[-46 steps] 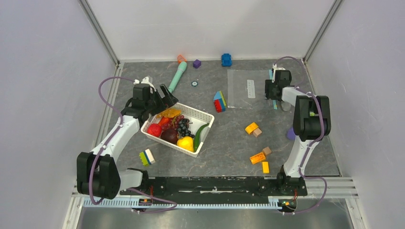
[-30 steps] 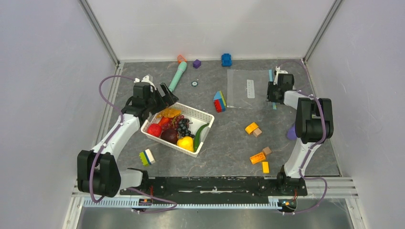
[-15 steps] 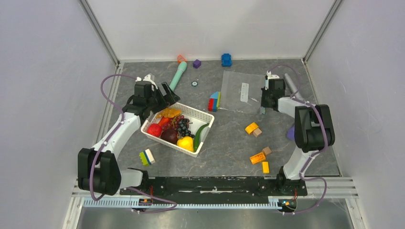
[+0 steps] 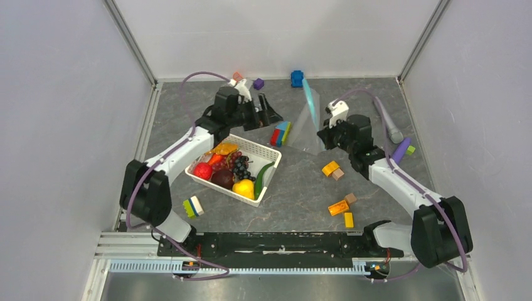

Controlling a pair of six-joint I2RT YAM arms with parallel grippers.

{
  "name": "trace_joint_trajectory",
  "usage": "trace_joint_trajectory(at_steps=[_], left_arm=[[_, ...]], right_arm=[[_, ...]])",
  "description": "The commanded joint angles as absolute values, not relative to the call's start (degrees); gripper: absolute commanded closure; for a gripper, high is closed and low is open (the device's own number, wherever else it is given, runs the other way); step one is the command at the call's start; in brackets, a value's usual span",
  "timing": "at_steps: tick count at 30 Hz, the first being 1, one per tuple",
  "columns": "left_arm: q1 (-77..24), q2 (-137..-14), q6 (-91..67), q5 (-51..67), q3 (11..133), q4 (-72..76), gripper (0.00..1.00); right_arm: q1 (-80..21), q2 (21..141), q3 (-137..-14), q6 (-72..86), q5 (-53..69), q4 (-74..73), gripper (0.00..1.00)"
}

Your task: Place the food in the zip-top bag and seal the zipper

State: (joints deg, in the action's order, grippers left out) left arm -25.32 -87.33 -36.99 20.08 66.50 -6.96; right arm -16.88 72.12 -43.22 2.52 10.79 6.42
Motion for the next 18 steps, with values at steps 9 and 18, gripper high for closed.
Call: trace_joint_trajectory(at_steps=[9, 18], left_arm=[[-32.88, -100.76, -51.32, 32.69, 72.91, 15.73, 0.00], [-34.69, -103.91, -48.52, 29.25, 75.29, 12.17, 0.23]], right_arm=[[-25.41, 68.69, -38.86, -2.72, 14.48, 11.22, 1.00], [-26.76, 67.91, -38.41, -1.77, 12.69, 11.50, 1.00]])
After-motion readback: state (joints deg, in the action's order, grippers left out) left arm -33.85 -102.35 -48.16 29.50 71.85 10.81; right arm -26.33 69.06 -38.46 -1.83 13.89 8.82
